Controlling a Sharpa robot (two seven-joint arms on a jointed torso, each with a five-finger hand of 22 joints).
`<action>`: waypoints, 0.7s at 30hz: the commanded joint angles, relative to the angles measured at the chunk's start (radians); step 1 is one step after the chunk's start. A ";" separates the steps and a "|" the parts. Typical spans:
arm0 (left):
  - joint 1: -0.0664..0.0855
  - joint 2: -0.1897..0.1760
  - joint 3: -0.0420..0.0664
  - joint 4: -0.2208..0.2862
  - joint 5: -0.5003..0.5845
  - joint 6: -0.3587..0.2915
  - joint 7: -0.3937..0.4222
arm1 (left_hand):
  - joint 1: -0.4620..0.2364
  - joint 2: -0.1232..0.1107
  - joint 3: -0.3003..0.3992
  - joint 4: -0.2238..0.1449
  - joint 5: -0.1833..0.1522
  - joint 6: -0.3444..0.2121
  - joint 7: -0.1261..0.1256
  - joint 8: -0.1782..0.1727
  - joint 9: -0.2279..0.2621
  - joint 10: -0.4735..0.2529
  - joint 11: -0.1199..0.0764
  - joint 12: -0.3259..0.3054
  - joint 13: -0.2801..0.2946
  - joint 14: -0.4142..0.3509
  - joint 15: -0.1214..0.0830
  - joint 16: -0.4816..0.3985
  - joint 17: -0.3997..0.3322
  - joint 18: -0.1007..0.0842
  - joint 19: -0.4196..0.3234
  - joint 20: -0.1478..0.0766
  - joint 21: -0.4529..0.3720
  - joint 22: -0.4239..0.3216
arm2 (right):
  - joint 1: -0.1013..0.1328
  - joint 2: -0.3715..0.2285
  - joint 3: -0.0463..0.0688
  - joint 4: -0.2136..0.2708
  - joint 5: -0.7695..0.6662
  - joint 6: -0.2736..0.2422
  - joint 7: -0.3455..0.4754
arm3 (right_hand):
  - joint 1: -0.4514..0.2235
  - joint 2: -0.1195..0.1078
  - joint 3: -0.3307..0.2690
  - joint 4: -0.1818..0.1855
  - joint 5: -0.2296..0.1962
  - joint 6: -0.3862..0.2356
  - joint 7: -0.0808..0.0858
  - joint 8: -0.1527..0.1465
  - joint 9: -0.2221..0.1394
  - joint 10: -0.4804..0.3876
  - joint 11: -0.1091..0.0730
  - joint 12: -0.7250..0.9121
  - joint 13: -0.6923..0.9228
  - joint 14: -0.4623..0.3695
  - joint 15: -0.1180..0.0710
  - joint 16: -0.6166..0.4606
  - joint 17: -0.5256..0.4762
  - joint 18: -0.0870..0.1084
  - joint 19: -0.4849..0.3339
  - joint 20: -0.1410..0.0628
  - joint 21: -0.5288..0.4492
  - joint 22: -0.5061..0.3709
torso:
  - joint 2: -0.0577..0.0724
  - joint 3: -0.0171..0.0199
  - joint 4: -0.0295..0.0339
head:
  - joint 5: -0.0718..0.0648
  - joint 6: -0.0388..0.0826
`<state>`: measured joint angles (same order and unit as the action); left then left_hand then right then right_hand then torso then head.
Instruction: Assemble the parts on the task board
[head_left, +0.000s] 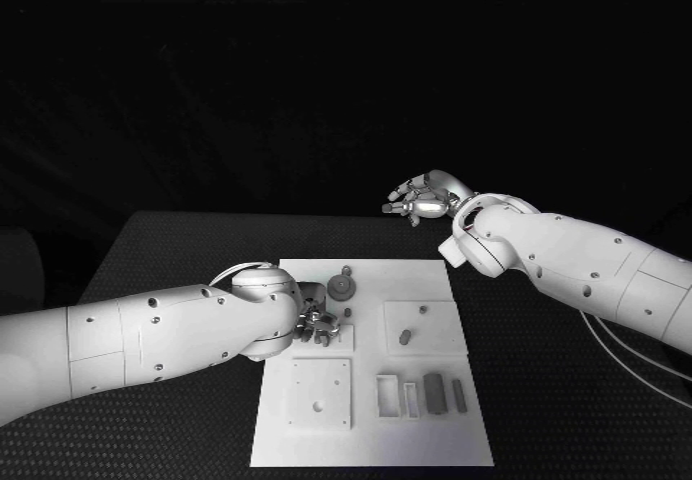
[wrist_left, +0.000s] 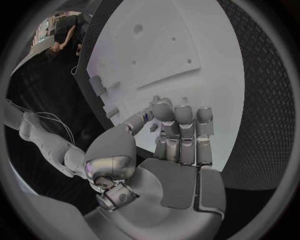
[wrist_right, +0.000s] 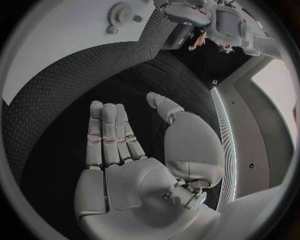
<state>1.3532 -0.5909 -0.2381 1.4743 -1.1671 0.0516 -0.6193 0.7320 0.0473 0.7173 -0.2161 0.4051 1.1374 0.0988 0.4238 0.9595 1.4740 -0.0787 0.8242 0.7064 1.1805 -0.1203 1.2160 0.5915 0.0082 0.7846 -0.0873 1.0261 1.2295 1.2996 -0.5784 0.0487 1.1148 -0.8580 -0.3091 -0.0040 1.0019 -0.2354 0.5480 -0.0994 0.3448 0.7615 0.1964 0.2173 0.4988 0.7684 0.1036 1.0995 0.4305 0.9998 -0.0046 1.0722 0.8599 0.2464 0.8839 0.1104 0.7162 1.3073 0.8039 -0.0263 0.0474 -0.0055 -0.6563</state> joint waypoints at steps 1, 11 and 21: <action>-0.004 -0.003 -0.002 0.008 -0.011 -0.007 0.012 | 0.022 0.006 0.003 0.003 -0.005 0.133 -0.129 0.006 -0.001 -0.045 -0.043 0.004 -0.002 -0.003 -0.007 0.004 -0.002 0.010 0.008 -0.131 0.004 0.001 | -0.001 -0.001 0.000 0.001 0.002 0.014 0.007 | -0.004 0.010 -0.007 0.001 0.006 -0.006 0.016 0.004 -0.001 -0.010 0.000 0.006 -0.002 -0.005 0.001 0.004 -0.002 0.015 0.001 0.005 -0.005 0.020 | 0.000 -0.0007 0.0002 | -0.001 0.002; -0.004 -0.029 -0.001 0.021 -0.011 -0.056 0.019 | 0.031 -0.001 0.002 0.018 -0.013 0.129 -0.128 0.004 0.000 -0.049 -0.043 0.005 -0.009 -0.006 -0.009 0.004 -0.010 0.009 0.009 -0.131 0.002 0.004 | -0.002 -0.005 0.000 0.002 0.002 0.015 0.007 | -0.005 0.011 -0.007 0.001 0.007 -0.006 0.016 0.004 -0.002 -0.010 0.000 0.007 -0.003 -0.005 0.001 0.005 -0.002 0.015 0.001 0.005 -0.005 0.020 | -0.001 0.0001 0.0000 | -0.003 0.001; -0.004 -0.042 0.000 0.027 0.011 -0.125 0.031 | 0.046 -0.014 0.002 0.040 -0.083 0.119 -0.124 -0.003 0.000 -0.056 -0.041 -0.001 -0.025 -0.014 -0.012 -0.001 -0.026 0.007 0.005 -0.132 -0.005 0.007 | -0.005 -0.009 0.000 0.002 0.002 0.015 0.007 | -0.004 0.011 -0.007 0.001 0.007 -0.007 0.016 0.004 -0.002 -0.010 0.000 0.007 -0.003 -0.005 0.001 0.005 -0.003 0.015 0.001 0.005 -0.005 0.020 | 0.000 0.0006 -0.0001 | -0.002 0.002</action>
<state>1.3492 -0.6321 -0.2388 1.4985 -1.1693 -0.0206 -0.6054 0.7629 0.0271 0.7193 -0.1805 0.3297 1.1359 0.0971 0.4248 0.9592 1.4685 -0.0732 0.8248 0.6836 1.1680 -0.1285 1.2159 0.5675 0.0078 0.7845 -0.0873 1.0260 1.2348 1.2951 -0.5872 0.0487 1.1147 -0.8569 -0.3065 -0.0037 0.9979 -0.2315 0.5480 -0.0994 0.3447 0.7618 0.1961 0.2171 0.4980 0.7648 0.1000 1.0995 0.4286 0.9998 -0.0044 1.0721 0.8580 0.2464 0.8840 0.1104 0.7162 1.3073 0.8038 -0.0254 0.0474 -0.0076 -0.6547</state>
